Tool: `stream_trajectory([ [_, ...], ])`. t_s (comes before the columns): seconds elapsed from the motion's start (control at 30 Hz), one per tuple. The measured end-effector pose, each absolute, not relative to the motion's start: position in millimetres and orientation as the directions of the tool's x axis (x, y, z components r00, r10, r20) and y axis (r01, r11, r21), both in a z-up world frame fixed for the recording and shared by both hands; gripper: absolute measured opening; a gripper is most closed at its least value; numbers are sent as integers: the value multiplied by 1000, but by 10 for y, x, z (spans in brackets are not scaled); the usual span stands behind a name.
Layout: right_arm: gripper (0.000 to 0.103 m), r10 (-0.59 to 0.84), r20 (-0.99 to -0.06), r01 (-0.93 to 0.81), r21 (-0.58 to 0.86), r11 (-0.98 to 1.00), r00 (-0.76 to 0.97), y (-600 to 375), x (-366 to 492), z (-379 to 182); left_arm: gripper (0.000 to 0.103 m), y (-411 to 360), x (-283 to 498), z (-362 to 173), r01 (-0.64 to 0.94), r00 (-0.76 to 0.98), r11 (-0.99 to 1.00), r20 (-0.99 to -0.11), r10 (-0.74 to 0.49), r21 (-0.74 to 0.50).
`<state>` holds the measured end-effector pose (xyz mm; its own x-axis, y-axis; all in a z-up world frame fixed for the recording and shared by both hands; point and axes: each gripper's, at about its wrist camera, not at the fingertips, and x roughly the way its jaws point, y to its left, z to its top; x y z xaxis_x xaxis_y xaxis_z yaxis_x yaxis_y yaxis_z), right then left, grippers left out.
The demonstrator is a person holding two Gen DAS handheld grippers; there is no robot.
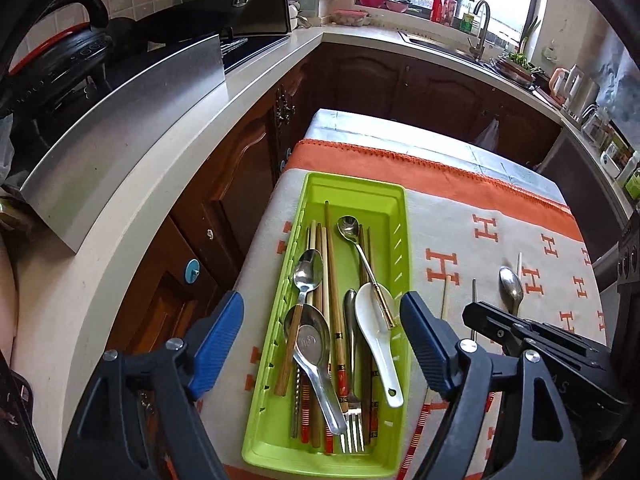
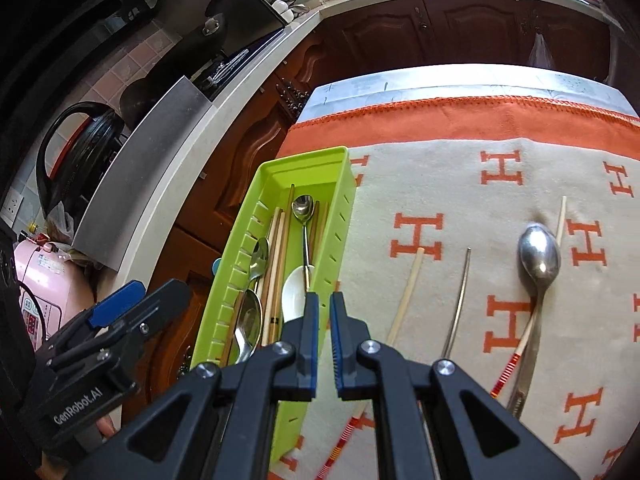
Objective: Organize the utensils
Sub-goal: 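Move both open tools back over the remaining chopsticks and spoon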
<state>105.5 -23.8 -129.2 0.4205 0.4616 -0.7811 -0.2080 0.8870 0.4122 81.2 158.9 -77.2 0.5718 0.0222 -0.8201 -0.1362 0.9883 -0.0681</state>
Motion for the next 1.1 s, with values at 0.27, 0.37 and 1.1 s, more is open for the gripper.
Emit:
stream_trajectory([
  [0.27,10,418,-778,-176,381,908,469,-666,837,-1185,90,1213,725,-713,-76,584,995,-811,-13,-71],
  [0.37,17,390,-776,-156,362,919,496,-860,765,-1143,93,1056,706,-722,-36,587,994,-807,-64,-105],
  [1.1,23,342,-778,6,406,914,528,-1889,775,-1535,88,47,907,-1430,149,485,987,-865,-131,-66],
])
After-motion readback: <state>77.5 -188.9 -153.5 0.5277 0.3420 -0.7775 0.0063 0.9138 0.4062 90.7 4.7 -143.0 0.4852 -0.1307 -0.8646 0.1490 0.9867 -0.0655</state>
